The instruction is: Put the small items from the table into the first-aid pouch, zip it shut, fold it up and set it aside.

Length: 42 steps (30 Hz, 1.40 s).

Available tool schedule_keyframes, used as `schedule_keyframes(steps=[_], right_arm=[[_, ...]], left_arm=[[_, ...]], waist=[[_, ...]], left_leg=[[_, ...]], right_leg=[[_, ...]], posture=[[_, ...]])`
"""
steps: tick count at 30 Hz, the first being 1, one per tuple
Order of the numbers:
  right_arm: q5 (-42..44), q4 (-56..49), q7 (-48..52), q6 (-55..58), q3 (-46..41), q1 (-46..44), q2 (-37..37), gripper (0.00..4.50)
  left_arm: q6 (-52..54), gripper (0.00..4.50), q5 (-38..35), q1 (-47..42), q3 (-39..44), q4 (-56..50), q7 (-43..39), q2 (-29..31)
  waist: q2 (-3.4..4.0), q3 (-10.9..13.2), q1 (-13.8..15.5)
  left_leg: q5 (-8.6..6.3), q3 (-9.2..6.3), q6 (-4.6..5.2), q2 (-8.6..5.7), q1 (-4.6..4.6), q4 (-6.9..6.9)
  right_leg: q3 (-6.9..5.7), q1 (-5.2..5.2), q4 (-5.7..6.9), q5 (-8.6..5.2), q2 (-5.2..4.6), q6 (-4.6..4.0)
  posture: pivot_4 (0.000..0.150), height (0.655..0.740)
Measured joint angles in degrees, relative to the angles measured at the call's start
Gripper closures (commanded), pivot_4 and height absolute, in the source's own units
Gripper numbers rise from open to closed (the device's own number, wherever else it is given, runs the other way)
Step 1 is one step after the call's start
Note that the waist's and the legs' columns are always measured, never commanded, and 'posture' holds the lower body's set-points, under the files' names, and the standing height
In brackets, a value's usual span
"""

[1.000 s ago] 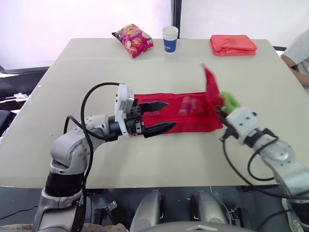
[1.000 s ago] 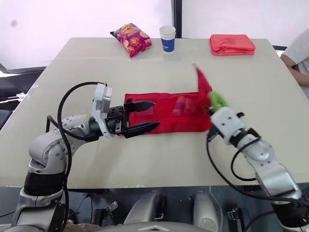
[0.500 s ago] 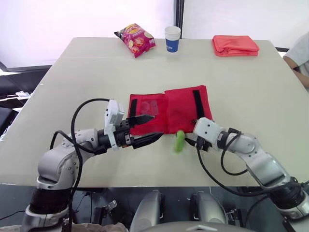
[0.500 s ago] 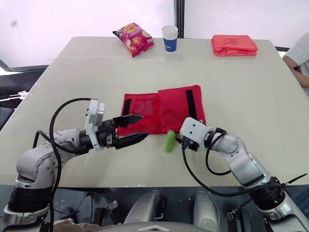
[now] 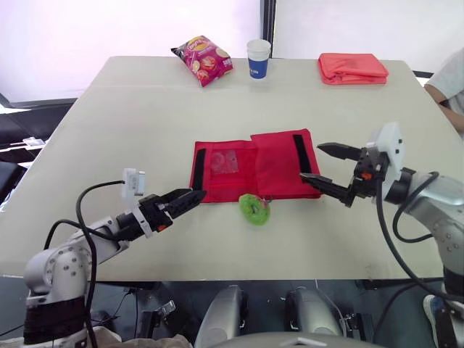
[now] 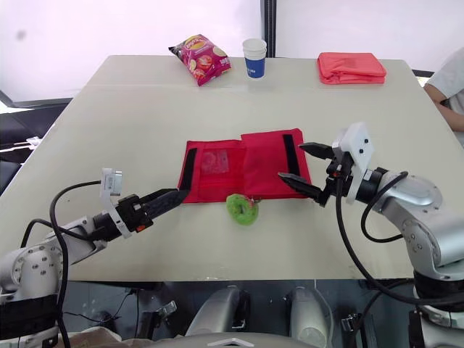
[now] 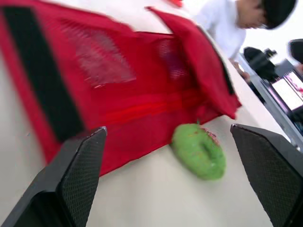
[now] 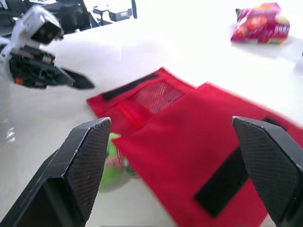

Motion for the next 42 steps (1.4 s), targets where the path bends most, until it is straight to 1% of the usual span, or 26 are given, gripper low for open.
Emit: schedule_keyframes(steps=[3, 6, 8, 11, 15, 17, 18, 21, 24, 26, 28, 31, 33, 37, 42], right_arm=[[-1.80, 4.57, 2.94, -4.65, 2.03, -2.09, -0.90, 0.15], [-0.46, 7.43, 6.46, -6.37, 1.80, -3.62, -2.48, 0.15], [2.91, 6.46, 10.86, -7.06, 0.66, -3.10, -4.91, 0.15], [7.92, 3.31, 14.39, -6.84, -1.60, -2.17, -7.93, 0.15], [12.29, -1.11, 15.03, -6.50, -3.66, -2.05, -10.53, 0.15], [13.10, -2.81, 14.48, -6.47, -3.55, -2.02, -11.18, 0.15], [13.16, -2.87, 14.43, -6.48, -3.55, -2.02, -11.26, 0.15], [13.53, -3.93, 13.14, -6.57, -3.53, -2.02, -11.55, 0.15], [13.90, -4.47, 12.01, -6.60, -3.48, -2.02, -11.69, 0.15], [13.93, -4.54, 11.35, -6.61, -3.35, -2.02, -11.72, 0.15], [13.92, -4.55, 10.68, -6.72, -3.01, -2.02, -11.73, 0.15], [13.90, -4.55, 10.39, -6.80, -2.86, -2.07, -11.73, 0.15], [13.81, -4.50, 9.92, -6.90, -2.33, -2.39, -11.73, 0.15], [13.51, -4.43, 9.26, -6.95, -1.18, -2.71, -11.73, 0.15], [13.52, -4.41, 8.19, -6.91, -0.85, -3.34, -11.74, 0.15]], left_arm=[[1.88, 0.00, -0.37, -1.96, 1.92, 5.32, 3.22, 0.22], [5.03, 0.00, -0.68, -2.96, 2.22, 8.35, 4.77, 1.23], [8.06, 0.00, -1.62, -4.04, 2.71, 9.04, 6.19, 2.00], [11.67, 0.00, -3.43, -5.20, 4.21, 9.65, 9.14, 1.52], [14.90, 0.00, -6.44, -7.06, 6.29, 9.69, 14.36, -2.26], [16.66, 0.00, -8.92, -8.46, 7.11, 9.50, 18.36, -5.09], [16.81, 0.00, -9.11, -8.62, 7.12, 9.43, 18.81, -5.38], [17.85, 0.00, -12.60, -10.53, 8.14, 8.87, 26.30, -10.06], [17.92, 0.00, -16.90, -12.27, 8.53, 8.75, 34.21, -13.50], [17.84, 0.00, -19.60, -13.21, 8.45, 9.26, 38.27, -14.94], [17.72, 0.00, -22.02, -13.50, 8.31, 9.77, 41.06, -15.10], [17.54, 0.00, -24.24, -13.12, 8.11, 9.93, 42.80, -14.98], [17.14, 0.00, -26.65, -11.13, 7.82, 9.09, 43.05, -14.62], [14.09, 0.00, -28.68, -6.22, 7.02, 5.25, 41.64, -14.83], [7.33, 0.00, -31.24, -0.36, 5.53, -0.12, 43.05, -19.06]], waist=[[0.00, 0.00, -0.08], [-0.01, 0.00, 0.03], [0.00, 0.00, 0.07], [0.02, -0.01, -0.04], [0.07, -0.07, 0.17], [0.05, -0.08, 0.75], [0.04, -0.09, 0.99], [0.02, -0.10, 1.78], [-0.02, -0.13, 1.99], [-0.02, -0.13, 1.97], [-0.02, -0.13, 1.69], [-0.02, -0.13, 1.46], [-0.02, -0.13, 1.28], [-0.02, -0.13, 1.23], [-0.02, -0.13, 1.38]], left_leg=[[0.00, 0.03, 0.00, -0.03, 0.00, 0.00], [0.00, 0.02, 0.00, -0.04, -0.03, 0.00], [0.00, 0.02, 0.00, -0.03, -0.02, -0.01], [0.00, 0.02, 0.00, -0.01, 0.02, -0.01], [0.00, 0.02, 0.00, -0.02, 0.03, -0.01], [-0.01, 0.02, 0.00, -0.07, 0.03, 0.00], [-0.01, 0.02, 0.00, -0.09, 0.03, 0.00], [-0.01, 0.00, 0.01, -0.13, 0.01, 0.02], [-0.02, 0.00, 0.01, -0.18, 0.01, 0.02], [-0.02, 0.00, 0.01, -0.20, 0.01, 0.02], [-0.02, 0.00, 0.01, -0.20, 0.01, 0.02], [-0.01, 0.00, 0.01, -0.20, 0.01, 0.02], [-0.01, 0.01, 0.01, -0.20, 0.02, 0.01], [-0.01, 0.01, 0.01, -0.19, 0.03, 0.01], [-0.01, 0.02, 0.01, -0.19, 0.03, 0.02]], right_leg=[[0.01, -0.01, 0.01, 0.00, 0.12, 0.00], [0.00, -0.03, 0.00, 0.00, 0.09, 0.00], [0.03, -0.02, -0.01, 0.00, -0.07, 0.00], [0.04, 0.00, 0.01, 0.00, -0.14, 0.00], [0.02, 0.02, 0.01, 0.00, -0.23, 0.00], [0.01, 0.04, -0.01, 0.01, -0.30, 0.00], [0.01, 0.04, -0.01, 0.01, -0.32, 0.01], [-0.01, 0.05, -0.02, 0.01, -0.38, 0.01], [-0.01, 0.07, -0.03, 0.01, -0.42, 0.01], [-0.03, 0.07, -0.03, 0.01, -0.42, 0.01], [-0.03, 0.06, -0.02, 0.01, -0.41, 0.01], [-0.04, 0.06, -0.02, 0.01, -0.39, 0.01], [-0.02, 0.06, -0.03, 0.01, -0.39, 0.01], [-0.03, 0.06, -0.03, 0.00, -0.38, 0.00], [-0.03, 0.08, -0.06, 0.00, -0.41, 0.00]], posture=[[0.150, 0.7395], [0.150, 0.7395], [0.150, 0.7395], [0.150, 0.7395], [0.150, 0.7395], [0.150, 0.7395], [0.150, 0.7395], [0.150, 0.7395], [0.150, 0.7395], [0.150, 0.7395], [0.150, 0.7395], [0.150, 0.7395], [0.150, 0.7395], [0.150, 0.7395], [0.150, 0.7395]])
